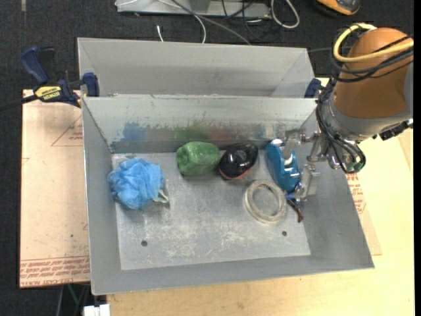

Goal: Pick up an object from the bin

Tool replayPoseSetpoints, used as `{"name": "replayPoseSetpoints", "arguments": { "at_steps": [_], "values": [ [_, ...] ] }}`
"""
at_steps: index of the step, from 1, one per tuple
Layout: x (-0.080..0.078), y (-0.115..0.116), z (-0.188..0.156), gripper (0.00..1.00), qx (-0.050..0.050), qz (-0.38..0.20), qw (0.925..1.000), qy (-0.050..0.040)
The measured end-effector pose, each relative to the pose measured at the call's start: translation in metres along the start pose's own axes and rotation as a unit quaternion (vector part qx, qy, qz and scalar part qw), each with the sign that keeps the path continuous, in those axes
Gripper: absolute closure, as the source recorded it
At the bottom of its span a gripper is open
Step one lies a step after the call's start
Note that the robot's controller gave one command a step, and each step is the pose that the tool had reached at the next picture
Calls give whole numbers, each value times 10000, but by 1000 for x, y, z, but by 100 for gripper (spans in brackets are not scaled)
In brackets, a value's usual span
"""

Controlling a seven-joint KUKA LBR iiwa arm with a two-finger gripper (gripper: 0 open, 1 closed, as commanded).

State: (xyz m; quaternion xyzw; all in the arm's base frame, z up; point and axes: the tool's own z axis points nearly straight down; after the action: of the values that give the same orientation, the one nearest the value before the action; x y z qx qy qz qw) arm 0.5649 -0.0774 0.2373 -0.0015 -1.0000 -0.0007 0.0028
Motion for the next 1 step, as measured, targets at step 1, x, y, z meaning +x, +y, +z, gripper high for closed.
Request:
{"name": "replayPoseSetpoints", "arguments": {
  "at_steps": [1],
  "values": [
    [-1,0,-4,0,6,-16,10000,-36]
  ]
}}
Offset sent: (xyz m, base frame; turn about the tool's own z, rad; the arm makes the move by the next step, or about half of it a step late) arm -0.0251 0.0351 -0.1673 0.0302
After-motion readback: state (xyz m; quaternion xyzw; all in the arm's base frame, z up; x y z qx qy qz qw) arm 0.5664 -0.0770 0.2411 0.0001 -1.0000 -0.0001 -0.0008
